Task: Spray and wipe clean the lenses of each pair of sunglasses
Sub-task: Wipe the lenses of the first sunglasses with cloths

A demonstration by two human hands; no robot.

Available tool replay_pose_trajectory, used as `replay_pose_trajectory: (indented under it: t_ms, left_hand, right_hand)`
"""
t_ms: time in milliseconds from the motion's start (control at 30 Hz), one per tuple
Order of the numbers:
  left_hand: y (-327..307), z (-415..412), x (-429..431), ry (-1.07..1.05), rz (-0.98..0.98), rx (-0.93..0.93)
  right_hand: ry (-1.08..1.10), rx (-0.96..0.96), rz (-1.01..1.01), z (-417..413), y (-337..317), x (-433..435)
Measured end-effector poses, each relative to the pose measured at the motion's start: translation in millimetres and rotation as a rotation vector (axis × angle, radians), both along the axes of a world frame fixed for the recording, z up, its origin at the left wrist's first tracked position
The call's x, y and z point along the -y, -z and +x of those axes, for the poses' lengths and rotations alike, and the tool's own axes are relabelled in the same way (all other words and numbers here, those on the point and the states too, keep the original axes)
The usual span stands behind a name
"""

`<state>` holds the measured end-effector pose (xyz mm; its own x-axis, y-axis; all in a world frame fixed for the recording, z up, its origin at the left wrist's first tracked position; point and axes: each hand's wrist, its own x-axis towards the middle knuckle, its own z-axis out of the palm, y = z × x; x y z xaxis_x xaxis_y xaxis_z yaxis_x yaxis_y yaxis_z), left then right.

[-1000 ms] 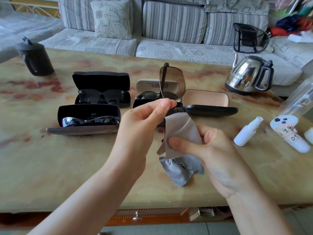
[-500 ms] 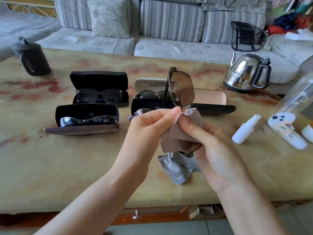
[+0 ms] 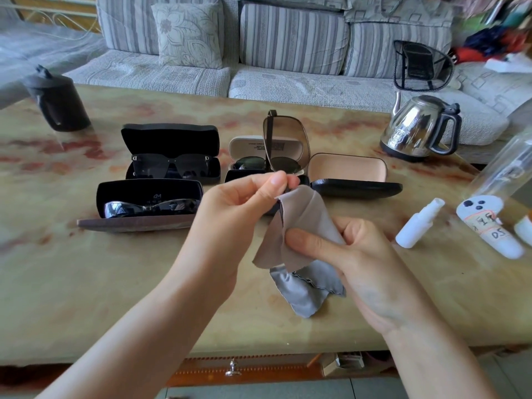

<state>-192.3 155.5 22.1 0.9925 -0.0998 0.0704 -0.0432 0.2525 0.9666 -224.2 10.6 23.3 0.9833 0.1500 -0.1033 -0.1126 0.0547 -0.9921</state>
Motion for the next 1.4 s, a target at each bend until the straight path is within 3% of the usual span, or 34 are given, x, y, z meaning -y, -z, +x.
replay_pose_trajectory:
  t_ms: [367,700,1033,1200,1400]
  left_hand:
    - [2.6,-9.6,13.0,0.051,0.045,-0.025]
    - [3.9,-9.1,11.6,0.032,0.056,-0.009]
    - [-0.4,-4.6,5.3,-0.086,-0.022,0.009]
    - [1.0,-1.2,2.3,-0.13,-0.014,0.052]
    - [2.5,-5.3,7.7,-0.107,0.012,0.024]
  right_hand:
    - [0.182,0.089,0.078,1.6,1.5,-4.6]
    - [0.316,0.211,-0.085,3.2,8.5,-7.9]
    - [0.224,0.203,-0.068,2.6,12.1,0.4]
    - [0.088,0.11,-0.045,-1.5,6.3,5.6]
    - [0.098,0.034,-0.008,-2.4,3.0,1.3]
